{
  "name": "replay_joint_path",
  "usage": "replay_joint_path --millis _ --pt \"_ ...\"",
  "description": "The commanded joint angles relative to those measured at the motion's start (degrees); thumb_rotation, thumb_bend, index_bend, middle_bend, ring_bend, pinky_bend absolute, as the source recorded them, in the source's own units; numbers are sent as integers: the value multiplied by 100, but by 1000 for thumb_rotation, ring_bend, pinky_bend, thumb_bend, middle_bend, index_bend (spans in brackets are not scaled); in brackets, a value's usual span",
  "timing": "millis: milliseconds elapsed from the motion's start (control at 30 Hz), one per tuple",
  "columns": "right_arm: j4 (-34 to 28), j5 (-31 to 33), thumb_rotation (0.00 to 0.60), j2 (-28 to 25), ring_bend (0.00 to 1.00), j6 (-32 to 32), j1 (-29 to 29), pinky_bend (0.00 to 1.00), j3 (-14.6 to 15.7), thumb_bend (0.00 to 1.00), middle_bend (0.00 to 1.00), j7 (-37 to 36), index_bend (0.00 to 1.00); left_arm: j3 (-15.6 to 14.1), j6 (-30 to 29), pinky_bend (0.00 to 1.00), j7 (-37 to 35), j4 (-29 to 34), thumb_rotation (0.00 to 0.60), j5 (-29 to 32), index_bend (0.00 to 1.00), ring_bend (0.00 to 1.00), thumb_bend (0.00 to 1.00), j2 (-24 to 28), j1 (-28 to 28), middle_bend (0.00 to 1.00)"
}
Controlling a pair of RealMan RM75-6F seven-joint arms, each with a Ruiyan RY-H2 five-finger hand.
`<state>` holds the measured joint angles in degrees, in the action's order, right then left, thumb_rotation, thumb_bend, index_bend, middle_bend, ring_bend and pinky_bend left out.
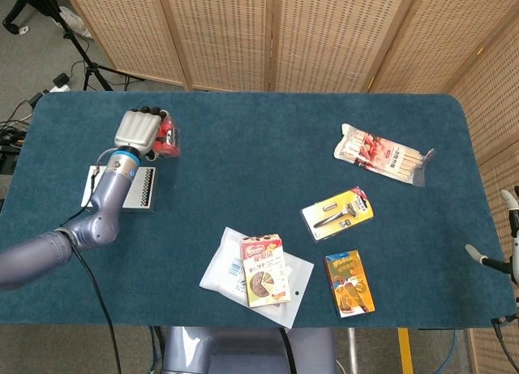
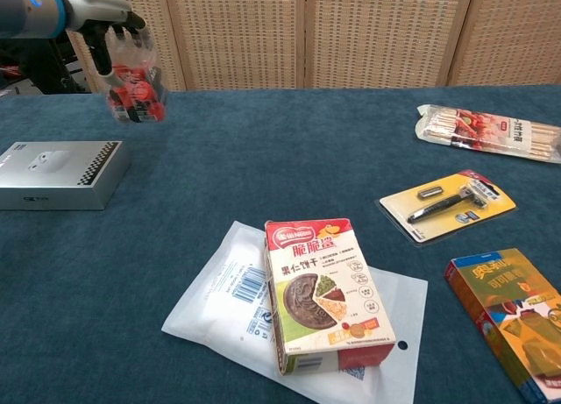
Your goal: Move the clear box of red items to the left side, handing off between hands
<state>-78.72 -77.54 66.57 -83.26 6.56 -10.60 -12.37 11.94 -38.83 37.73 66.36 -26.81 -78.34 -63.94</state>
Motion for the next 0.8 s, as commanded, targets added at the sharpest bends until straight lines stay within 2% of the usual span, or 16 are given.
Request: replay_joint_path --millis 33,333,800 --pt "-23 29 600 25 0 53 25 0 3 3 0 87 0 -101 379 275 -516 -473 600 -555 659 180 411 155 256 234" --pt "-44 56 600 65 0 163 69 0 25 3 0 273 0 -194 789 275 -1206 -1195 600 -1243 666 179 412 3 421 233" --pt "-21 142 600 104 0 267 100 0 4 3 0 356 0 -418 1534 275 -1835 -2196 600 -1777 666 180 405 -326 530 225"
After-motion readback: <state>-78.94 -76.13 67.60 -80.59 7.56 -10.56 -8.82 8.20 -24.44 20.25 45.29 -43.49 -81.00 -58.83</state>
